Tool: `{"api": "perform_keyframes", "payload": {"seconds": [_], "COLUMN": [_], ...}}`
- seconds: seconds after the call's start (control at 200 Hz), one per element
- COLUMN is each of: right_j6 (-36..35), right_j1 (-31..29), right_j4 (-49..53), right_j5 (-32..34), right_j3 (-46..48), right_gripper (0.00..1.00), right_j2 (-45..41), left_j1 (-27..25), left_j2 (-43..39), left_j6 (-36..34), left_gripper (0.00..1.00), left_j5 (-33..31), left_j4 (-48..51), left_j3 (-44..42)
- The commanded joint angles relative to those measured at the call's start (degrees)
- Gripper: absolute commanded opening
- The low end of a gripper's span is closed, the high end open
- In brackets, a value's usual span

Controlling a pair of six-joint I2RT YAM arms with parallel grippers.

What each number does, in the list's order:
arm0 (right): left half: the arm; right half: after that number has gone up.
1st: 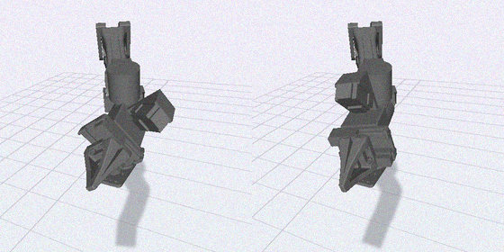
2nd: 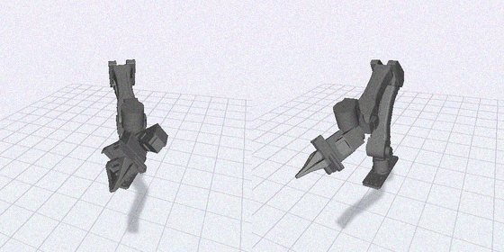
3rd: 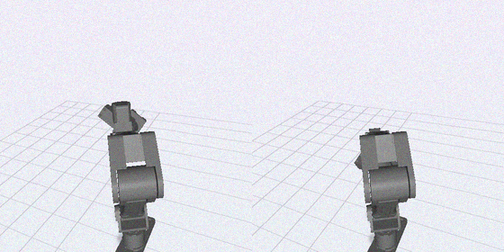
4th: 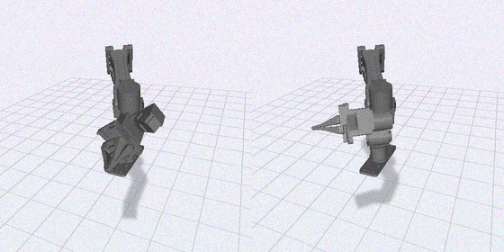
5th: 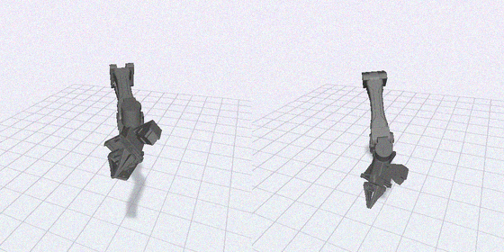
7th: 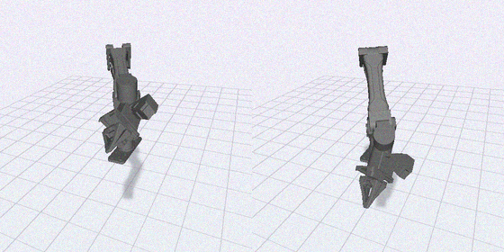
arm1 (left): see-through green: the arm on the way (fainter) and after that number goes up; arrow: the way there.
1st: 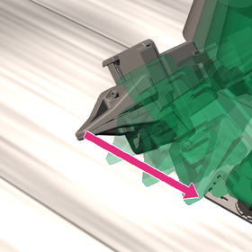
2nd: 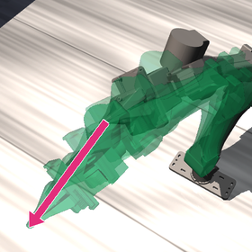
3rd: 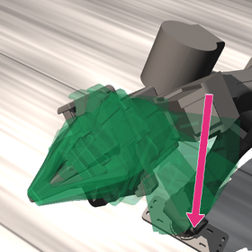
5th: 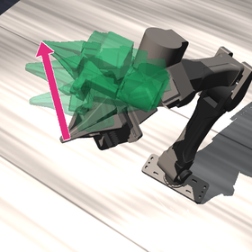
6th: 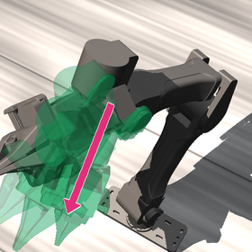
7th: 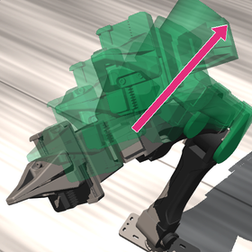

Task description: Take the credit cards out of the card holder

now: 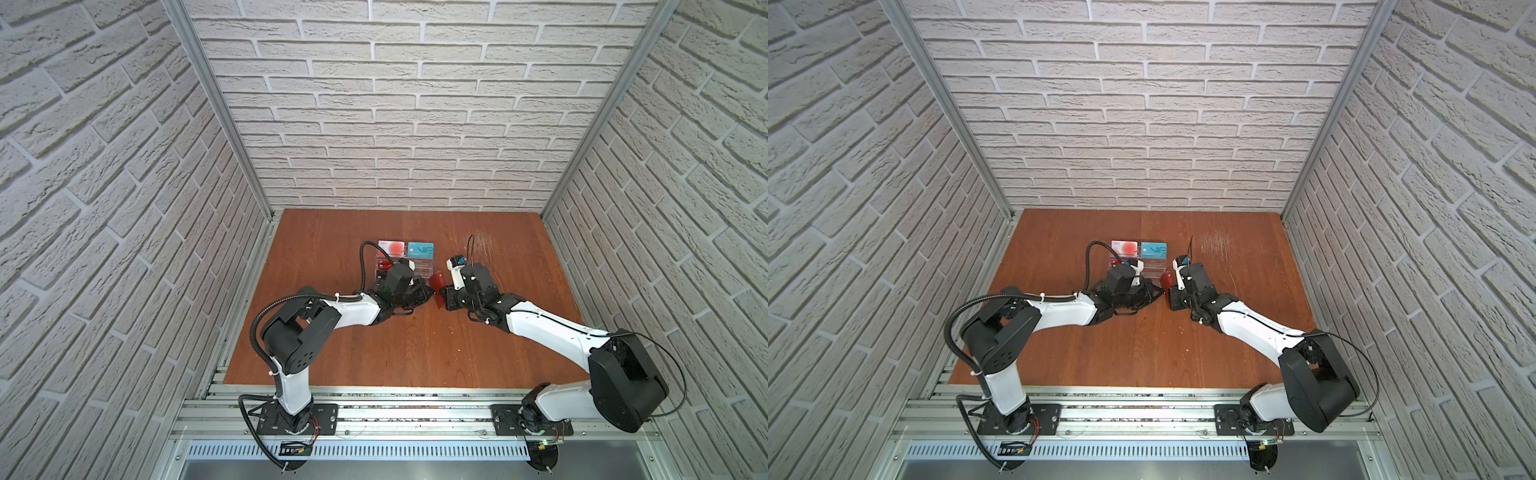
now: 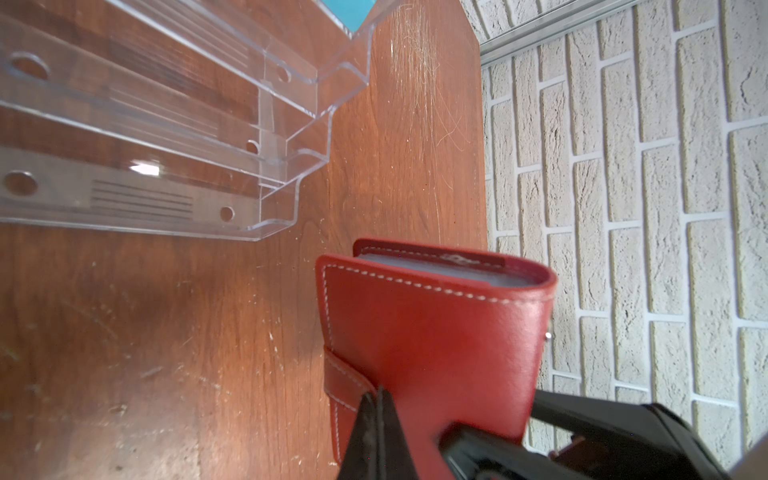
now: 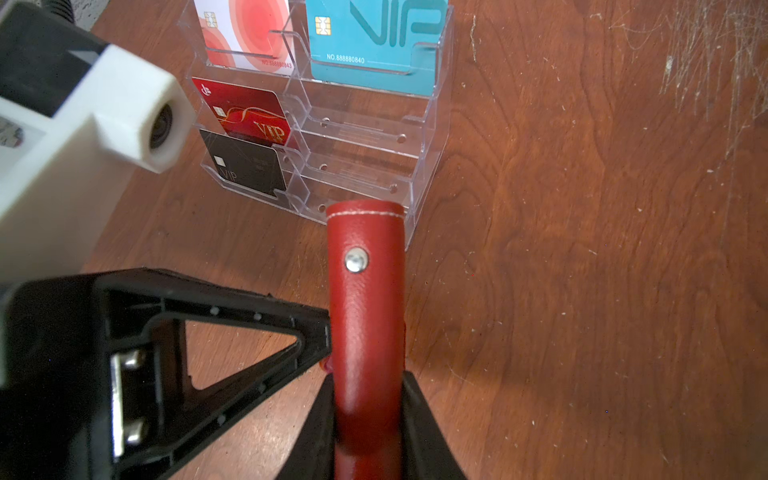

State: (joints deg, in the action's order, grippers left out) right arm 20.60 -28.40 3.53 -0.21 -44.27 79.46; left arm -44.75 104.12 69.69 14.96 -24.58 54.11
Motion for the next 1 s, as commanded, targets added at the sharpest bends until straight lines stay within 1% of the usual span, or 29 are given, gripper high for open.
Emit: {"api": "perform_keyframes", "payload": {"seconds": [0.0,0.3,0.475,0.85,0.995], "right_j6": [0.84,1.46,2.03,3.73,5.87], "right_j1": [-0.78,-0.69,-0.60,-0.51,-0.60], "right_j4": [-5.32,-3.43,-1.39,0.33,0.16], "right_j5": [0.09,1.70,1.88,0.97,-0.44], "right_j3": [-0.64,-1.63,-3.13,-3.98,-3.22], "right_gripper": [0.06,0.06,0.06,0.06,0.06], "right_j2": [-1.26,-0.20,1.92,4.56,4.80], "left_j1": [-0.36,-0.07,0.10,0.55,0.63], "left_j2": [0.52,-1.80,-3.34,-6.07,-7.38], "left_j6": [0.09,-0.91,-1.40,-2.38,-3.41], "left_gripper": [0.00,0.00,0.00,0.00,0.00], "left_j5": [-0.58,-1.95,-2.63,-3.18,-3.16], "left_j4": [0.27,0.61,0.91,0.96,1.92], "left_j3": [-1.87,-4.35,-5.73,-8.87,-9.35]}}
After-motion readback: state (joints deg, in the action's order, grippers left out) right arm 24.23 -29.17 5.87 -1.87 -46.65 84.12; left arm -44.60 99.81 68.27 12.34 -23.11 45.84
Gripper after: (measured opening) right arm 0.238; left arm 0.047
